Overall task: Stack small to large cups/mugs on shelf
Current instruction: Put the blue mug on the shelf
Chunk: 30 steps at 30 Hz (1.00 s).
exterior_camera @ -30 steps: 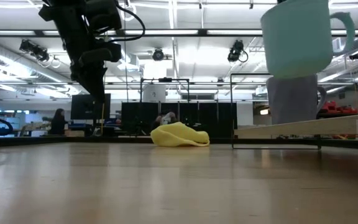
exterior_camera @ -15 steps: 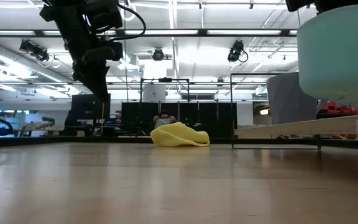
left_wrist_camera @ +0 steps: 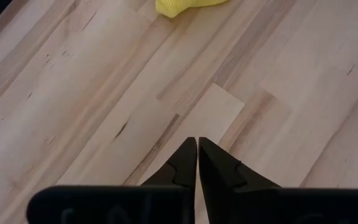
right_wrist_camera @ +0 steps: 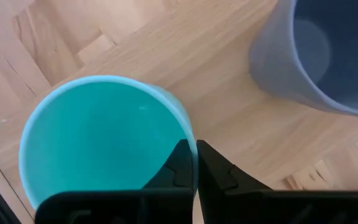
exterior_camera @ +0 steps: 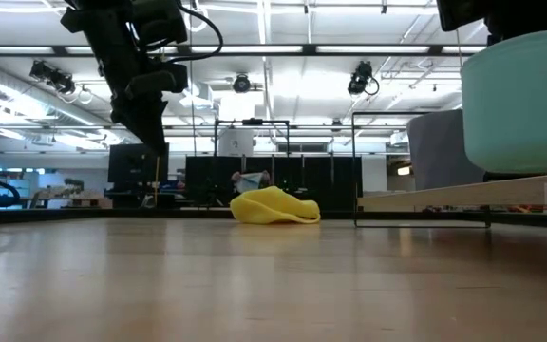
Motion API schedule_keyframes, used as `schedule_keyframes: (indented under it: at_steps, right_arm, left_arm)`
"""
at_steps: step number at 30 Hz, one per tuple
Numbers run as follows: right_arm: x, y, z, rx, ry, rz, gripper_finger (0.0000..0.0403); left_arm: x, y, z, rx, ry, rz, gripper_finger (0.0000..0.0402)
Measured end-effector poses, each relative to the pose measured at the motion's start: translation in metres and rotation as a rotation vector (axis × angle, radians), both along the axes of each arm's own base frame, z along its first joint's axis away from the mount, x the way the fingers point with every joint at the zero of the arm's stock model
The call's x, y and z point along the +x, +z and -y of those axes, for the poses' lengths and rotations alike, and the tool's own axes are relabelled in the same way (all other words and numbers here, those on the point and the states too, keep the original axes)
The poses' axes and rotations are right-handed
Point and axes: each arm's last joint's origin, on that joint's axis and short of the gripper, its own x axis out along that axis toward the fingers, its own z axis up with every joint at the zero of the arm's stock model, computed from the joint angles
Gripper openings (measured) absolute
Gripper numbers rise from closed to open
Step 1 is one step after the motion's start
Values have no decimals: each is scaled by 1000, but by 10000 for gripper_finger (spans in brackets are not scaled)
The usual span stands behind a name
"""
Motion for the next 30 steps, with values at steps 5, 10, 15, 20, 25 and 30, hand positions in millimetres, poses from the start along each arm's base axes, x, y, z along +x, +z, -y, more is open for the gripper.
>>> schedule_keyframes:
  at_steps: [5, 10, 15, 20, 25, 30]
  right_arm:
    - [0, 0, 0, -5, 17, -2, 4]
    - [0, 0, 0, -9, 27, -3, 4]
    - [0, 0, 0, -16, 34, -1, 4]
    - [0, 0, 0, -17, 34, -1, 4]
    - [0, 0, 0, -18, 38, -2, 4]
    - [1, -1, 0, -20, 38, -6, 4]
  left_arm:
    - [0, 0, 0, 0, 0, 0, 12]
    - [0, 0, 0, 0, 0, 0, 12]
    - [0, 0, 0, 0, 1, 0, 24]
    - [0, 0, 0, 0, 1, 0, 24]
    - [0, 0, 0, 0, 1, 1, 13]
    - [0, 0, 0, 0, 1, 2, 13]
